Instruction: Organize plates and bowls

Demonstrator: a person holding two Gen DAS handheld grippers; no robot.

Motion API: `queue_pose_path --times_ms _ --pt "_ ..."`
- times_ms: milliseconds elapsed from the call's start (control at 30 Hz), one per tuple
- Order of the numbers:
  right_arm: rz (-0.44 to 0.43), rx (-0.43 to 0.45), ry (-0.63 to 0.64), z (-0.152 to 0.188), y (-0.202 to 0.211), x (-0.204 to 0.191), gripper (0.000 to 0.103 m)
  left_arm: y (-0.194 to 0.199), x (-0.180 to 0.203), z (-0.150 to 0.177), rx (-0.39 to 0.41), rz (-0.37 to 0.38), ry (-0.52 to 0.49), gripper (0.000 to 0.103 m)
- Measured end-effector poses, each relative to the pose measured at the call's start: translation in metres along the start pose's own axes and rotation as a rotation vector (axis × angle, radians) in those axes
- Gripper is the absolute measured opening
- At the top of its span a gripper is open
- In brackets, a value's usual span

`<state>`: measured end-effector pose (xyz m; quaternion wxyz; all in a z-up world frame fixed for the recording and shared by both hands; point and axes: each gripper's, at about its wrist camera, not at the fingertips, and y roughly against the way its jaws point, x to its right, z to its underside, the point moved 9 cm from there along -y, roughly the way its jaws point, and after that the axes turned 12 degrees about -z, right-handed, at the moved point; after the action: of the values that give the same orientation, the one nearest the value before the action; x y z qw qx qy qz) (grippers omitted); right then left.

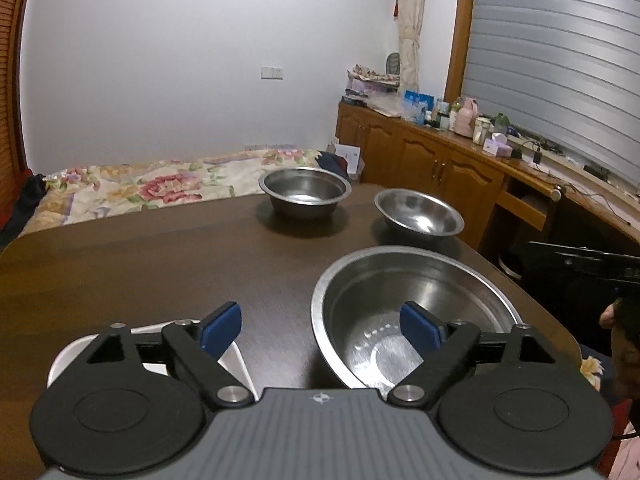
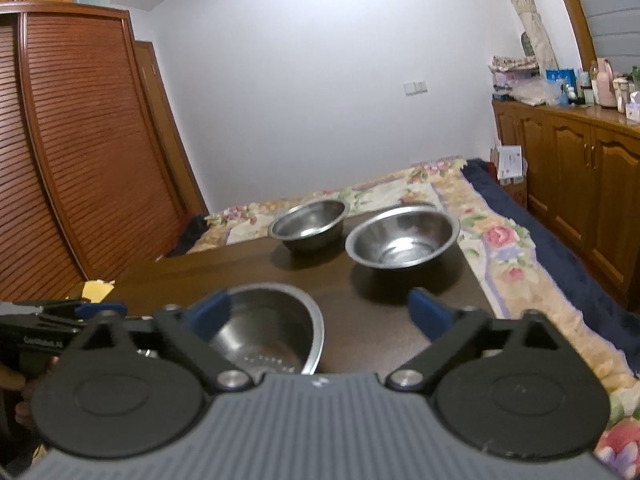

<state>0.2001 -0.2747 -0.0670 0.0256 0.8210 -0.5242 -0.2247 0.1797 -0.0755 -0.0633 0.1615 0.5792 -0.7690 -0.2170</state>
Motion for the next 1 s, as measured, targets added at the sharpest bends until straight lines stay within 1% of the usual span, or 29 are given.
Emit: queue_pose_path --times_ms 133,300,567,700,1000 --pt "0.023 0.014 0.024 -0.008 -0.001 0.003 0.103 0.001 -0.002 -0.011 0.018 0.001 0.000 0.091" --pt "0.052 0.020 0.049 -0.015 -0.001 0.009 0.103 0.002 0.000 -0.031 0.054 0.003 -0.037 0.092" --pt "0.081 0.024 0.077 -0.033 -0.005 0.035 0.103 -0.009 0.011 -0.062 0.085 0.000 -0.117 0.092" --pt "0.085 0.025 0.072 -0.036 -0.010 0.050 0.103 -0.023 0.019 -0.066 0.062 -0.001 -0.144 0.092" --pt "0.084 -0.009 0.054 -0.039 -0.037 0.087 0.103 -0.058 0.043 -0.075 0.001 0.013 -0.179 0.092"
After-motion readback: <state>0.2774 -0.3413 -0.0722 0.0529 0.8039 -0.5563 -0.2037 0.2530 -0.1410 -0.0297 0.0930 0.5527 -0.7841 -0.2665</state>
